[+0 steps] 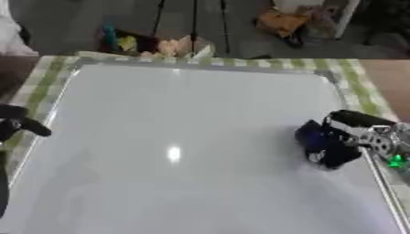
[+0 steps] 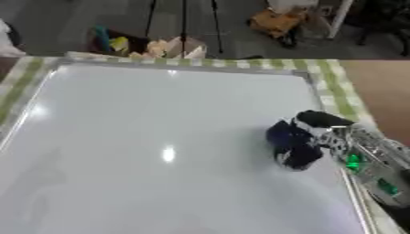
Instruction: Wipe the whiteboard clean with a brush.
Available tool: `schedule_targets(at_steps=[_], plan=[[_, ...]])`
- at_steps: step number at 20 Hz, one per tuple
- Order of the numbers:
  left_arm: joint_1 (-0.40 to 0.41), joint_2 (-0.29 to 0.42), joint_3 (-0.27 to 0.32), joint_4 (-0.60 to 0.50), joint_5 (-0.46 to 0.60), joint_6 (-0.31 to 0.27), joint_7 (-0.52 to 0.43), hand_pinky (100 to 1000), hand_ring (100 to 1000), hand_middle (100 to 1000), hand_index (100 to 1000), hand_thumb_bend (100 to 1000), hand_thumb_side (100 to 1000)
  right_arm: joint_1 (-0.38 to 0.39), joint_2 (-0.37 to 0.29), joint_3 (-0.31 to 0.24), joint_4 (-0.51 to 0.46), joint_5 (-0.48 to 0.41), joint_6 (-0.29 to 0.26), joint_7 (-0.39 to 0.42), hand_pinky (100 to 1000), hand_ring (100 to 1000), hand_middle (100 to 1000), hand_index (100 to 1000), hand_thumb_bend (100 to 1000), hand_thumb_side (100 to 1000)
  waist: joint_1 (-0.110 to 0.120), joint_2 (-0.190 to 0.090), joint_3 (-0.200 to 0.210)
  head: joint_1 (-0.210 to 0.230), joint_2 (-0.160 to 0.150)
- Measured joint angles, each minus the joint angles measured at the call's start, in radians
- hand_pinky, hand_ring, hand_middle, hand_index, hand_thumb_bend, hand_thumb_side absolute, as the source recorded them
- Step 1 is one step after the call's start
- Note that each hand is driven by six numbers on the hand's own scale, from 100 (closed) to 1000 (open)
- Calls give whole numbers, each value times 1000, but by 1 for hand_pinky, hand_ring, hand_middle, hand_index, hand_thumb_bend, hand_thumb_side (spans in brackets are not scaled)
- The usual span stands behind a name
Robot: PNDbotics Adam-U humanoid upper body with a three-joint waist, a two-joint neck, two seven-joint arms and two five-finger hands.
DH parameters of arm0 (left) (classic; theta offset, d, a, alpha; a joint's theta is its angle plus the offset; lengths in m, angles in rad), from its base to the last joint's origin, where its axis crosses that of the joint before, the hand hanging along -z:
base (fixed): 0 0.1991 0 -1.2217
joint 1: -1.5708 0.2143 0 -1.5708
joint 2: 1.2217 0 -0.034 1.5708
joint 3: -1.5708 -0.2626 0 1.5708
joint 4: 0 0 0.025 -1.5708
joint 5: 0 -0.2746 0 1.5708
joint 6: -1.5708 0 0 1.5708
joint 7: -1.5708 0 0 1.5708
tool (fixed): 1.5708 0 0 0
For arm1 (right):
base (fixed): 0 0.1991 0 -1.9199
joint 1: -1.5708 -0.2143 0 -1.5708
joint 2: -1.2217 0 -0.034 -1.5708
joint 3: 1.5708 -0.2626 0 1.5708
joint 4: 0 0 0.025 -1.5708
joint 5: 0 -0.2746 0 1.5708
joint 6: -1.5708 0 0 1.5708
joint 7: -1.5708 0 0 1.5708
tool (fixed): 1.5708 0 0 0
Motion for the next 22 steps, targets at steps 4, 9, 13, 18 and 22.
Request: schedule_targets(at_steps=[4, 9, 13, 18, 22], plan=[[0, 0, 0, 0, 0, 0, -1, 458, 909, 800, 623, 100, 972, 0, 0, 0, -1, 8, -5, 5, 565, 498, 530, 199, 100, 348, 0, 0, 0, 0, 0], [0, 0, 0, 0, 0, -2, -3, 458, 909, 801, 623, 100, 972, 3, 0, 0, -7, 12, -6, 6, 496, 493, 525, 198, 100, 333, 0, 0, -1, 0, 0], [0, 0, 0, 0, 0, -3, -5, 458, 910, 801, 623, 100, 973, 4, 0, 1, -11, 12, -6, 6, 426, 490, 521, 200, 100, 315, 1, 0, -2, 0, 0], [0, 0, 0, 0, 1, -2, -6, 458, 911, 801, 622, 100, 974, 5, 0, 3, -13, 10, -6, 6, 382, 484, 514, 198, 100, 307, 1, 0, -4, 1, 0], [0, 0, 0, 0, 1, -1, -7, 459, 912, 802, 622, 100, 975, 15, 0, 3, -31, 2, -2, 2, 353, 477, 505, 196, 100, 304, 1, 0, -6, 1, 0]])
